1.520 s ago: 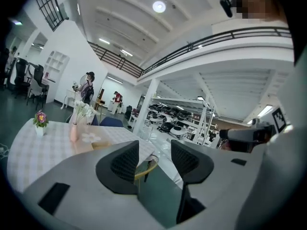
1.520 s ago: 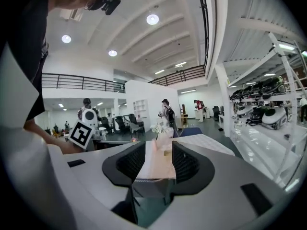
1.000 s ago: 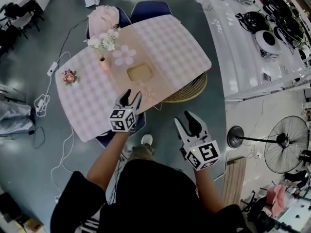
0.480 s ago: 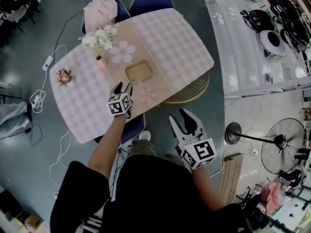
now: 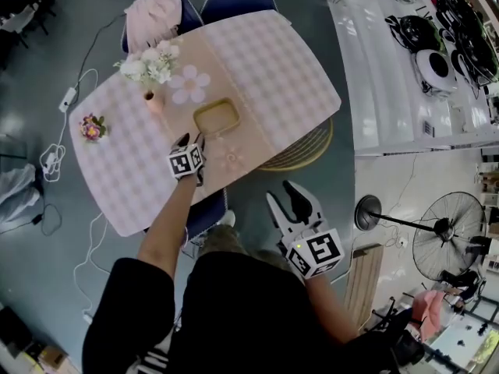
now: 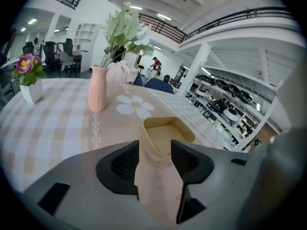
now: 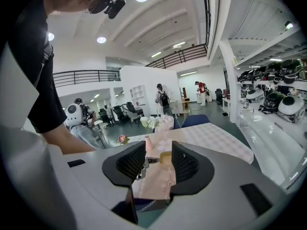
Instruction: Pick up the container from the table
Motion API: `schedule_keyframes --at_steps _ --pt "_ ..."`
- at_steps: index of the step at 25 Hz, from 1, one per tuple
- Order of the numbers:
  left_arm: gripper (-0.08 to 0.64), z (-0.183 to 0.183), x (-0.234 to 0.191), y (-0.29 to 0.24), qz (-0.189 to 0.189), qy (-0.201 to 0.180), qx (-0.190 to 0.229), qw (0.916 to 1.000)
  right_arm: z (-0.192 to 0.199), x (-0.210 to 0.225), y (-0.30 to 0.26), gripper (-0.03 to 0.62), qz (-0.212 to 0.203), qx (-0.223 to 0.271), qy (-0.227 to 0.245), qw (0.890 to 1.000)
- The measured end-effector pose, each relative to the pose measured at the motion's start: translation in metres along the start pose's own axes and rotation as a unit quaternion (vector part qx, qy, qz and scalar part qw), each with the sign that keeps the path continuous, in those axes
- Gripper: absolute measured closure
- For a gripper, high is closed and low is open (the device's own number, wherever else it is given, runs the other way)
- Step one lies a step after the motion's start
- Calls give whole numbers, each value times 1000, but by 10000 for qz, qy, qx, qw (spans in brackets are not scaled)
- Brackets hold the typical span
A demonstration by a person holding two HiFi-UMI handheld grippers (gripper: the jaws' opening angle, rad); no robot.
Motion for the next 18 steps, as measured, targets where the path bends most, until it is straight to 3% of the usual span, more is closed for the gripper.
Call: schedule_keyframes --at_steps 6,12,18 --pt "389 3 -10 -31 -118 616 -225 9978 12 1 -1 449 81 -202 -43 9998" --pt "522 1 -10 -45 -117 1246 -438 9912 21 7 8 450 287 -305 -72 9991" --pt "543 -6 -1 -30 -216 1039 -309 9939 14 7 17 449 330 -156 -11 9993"
Point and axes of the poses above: the fingertips, and each gripper's own axes: y backward along the fingers, x to its right, z out of its underside, the point moved 8 cm from there along y, backward along the fingers
